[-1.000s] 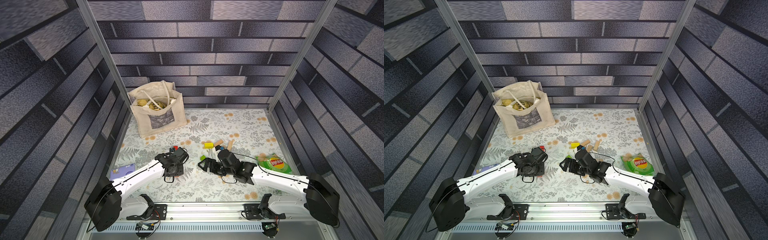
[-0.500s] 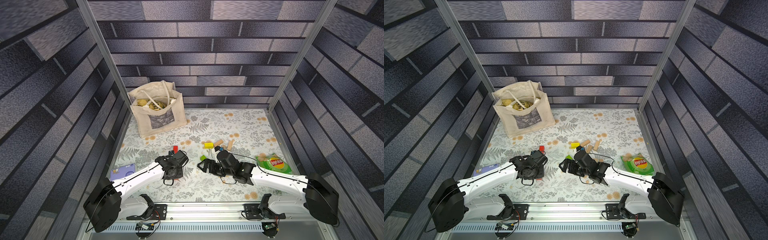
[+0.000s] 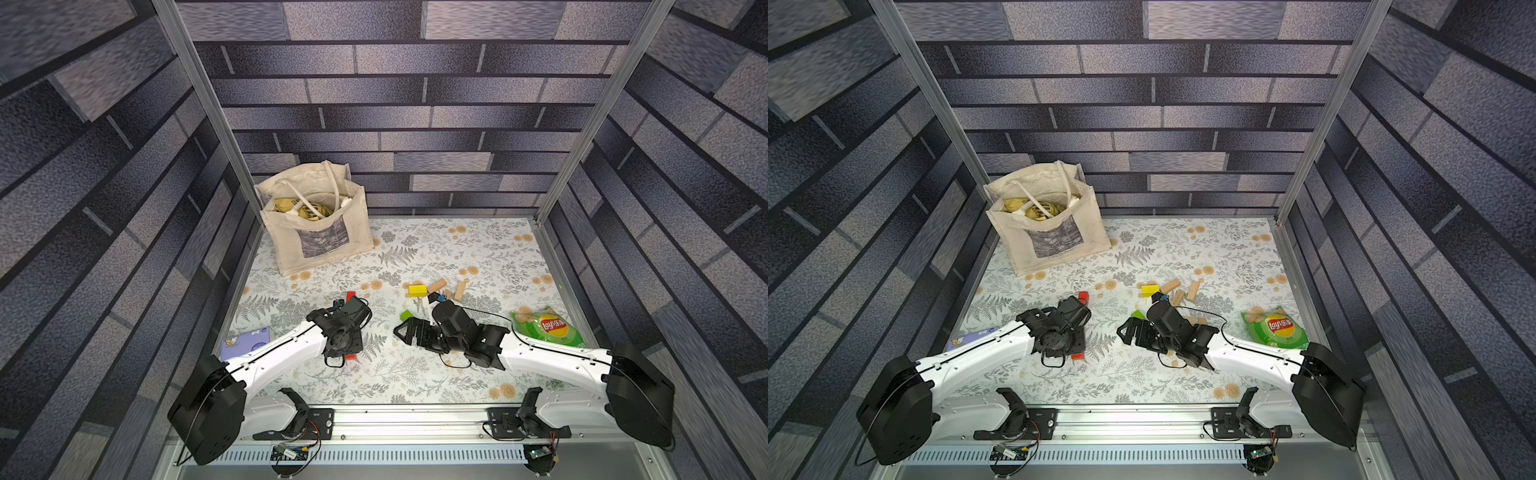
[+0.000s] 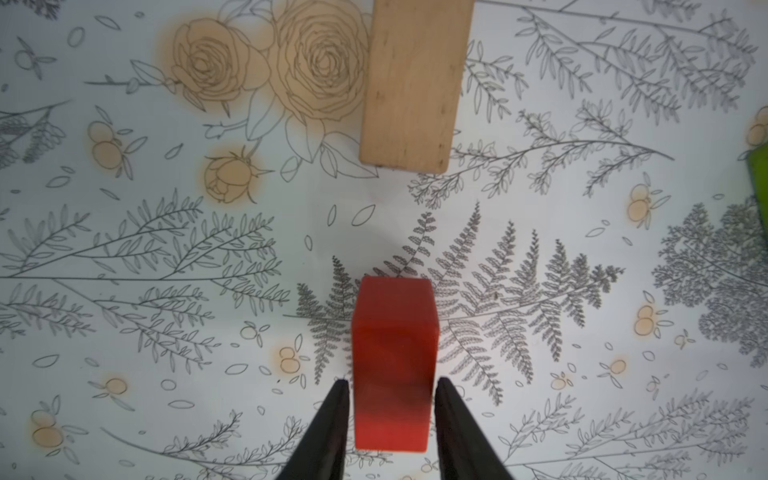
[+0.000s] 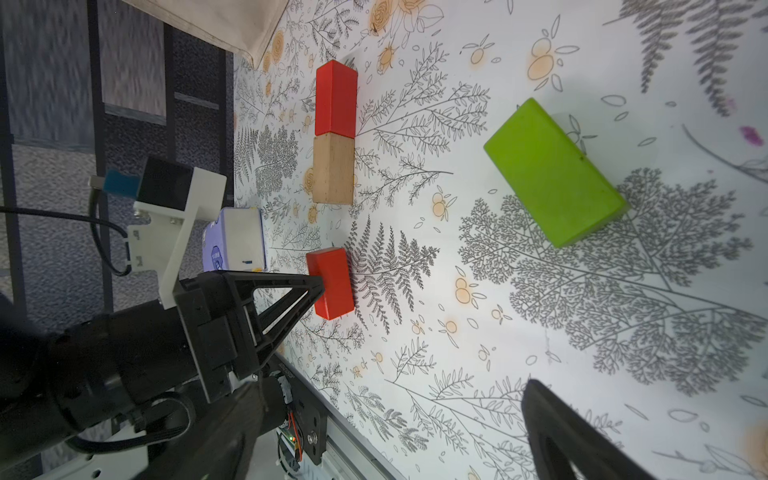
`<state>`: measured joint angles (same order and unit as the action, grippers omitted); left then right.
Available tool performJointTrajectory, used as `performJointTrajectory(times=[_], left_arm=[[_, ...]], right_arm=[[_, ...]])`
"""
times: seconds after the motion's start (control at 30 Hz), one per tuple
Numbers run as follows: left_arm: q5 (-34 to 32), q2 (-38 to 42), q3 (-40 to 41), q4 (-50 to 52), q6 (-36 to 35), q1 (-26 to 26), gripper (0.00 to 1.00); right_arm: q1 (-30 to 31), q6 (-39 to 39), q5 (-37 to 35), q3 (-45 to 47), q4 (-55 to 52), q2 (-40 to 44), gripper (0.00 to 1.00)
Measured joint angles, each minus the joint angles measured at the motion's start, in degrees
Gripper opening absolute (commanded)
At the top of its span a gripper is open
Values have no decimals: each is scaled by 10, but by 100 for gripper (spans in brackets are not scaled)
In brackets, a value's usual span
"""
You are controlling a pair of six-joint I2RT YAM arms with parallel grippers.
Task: Assemble the letter k with building blocks
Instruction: Place the building block at the center of the board.
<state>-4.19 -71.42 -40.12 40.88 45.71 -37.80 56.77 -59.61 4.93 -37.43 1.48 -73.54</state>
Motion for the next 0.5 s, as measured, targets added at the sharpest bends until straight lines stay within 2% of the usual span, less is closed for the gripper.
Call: performJointTrajectory(times=[0.3, 0.5], left_arm=[[10, -44, -26, 4, -36, 9, 36], [10, -48, -35, 9, -49, 9, 46]], right_arm=[[0, -2, -4, 0, 0, 0, 100], [0, -2, -5, 0, -1, -1, 100]])
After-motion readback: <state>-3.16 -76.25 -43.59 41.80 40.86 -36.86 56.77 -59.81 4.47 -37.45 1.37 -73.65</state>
